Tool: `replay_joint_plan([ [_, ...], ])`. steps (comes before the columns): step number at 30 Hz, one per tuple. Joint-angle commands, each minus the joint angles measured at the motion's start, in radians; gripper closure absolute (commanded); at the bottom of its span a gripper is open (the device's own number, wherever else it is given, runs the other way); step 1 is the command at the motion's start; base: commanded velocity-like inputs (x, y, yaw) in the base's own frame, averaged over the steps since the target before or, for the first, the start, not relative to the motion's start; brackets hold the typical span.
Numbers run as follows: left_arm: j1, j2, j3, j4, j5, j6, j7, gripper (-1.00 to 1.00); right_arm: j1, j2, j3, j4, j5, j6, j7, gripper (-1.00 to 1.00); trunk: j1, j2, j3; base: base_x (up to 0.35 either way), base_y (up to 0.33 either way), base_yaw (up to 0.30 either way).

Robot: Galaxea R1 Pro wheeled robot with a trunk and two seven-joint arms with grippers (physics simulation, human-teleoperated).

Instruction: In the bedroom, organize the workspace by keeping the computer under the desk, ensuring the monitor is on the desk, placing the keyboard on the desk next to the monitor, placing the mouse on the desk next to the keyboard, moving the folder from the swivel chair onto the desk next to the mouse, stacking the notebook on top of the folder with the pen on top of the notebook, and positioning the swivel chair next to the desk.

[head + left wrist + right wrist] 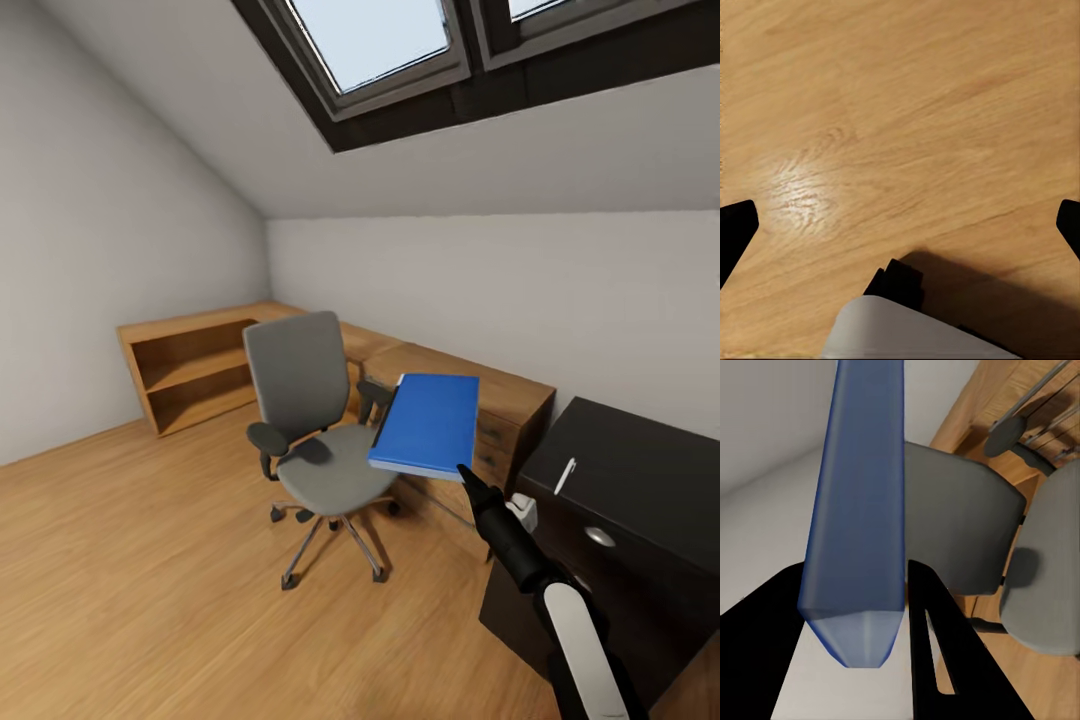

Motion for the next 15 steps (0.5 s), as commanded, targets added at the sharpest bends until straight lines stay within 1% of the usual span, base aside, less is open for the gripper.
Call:
replay_joint_plan([
  [1, 0.000, 0.001, -0.007, -0.001, 0.005, 0.005, 0.008, -1.00, -0.001, 0.001, -0.003, 0.000, -0.005, 0.008, 0.003, 1.00, -0.004, 0.007, 0.002, 0.000, 0.000, -0.020],
  [3, 0.000, 0.000, -0.007, 0.001, 0.005, 0.004, 0.008, -1.00, -0.001, 0.001, -0.003, 0.000, -0.007, 0.009, 0.004, 1.00, -0.012, 0.021, 0.008, 0.000, 0.000, -0.011],
  [8, 0.000, 0.000, -0.008, 0.002, 0.005, 0.004, 0.008, -1.00, 0.001, 0.001, -0.003, 0.002, -0.008, 0.010, 0.037, 1.00, -0.031, 0.056, 0.024, 0.000, 0.000, -0.001],
  [15, 0.000, 0.000, -0.008, 0.003, 0.005, 0.004, 0.008, -1.00, 0.001, 0.001, -0.003, -0.001, -0.005, 0.008, 0.035, 1.00, -0.058, 0.105, 0.046, 0.000, 0.000, 0.000],
])
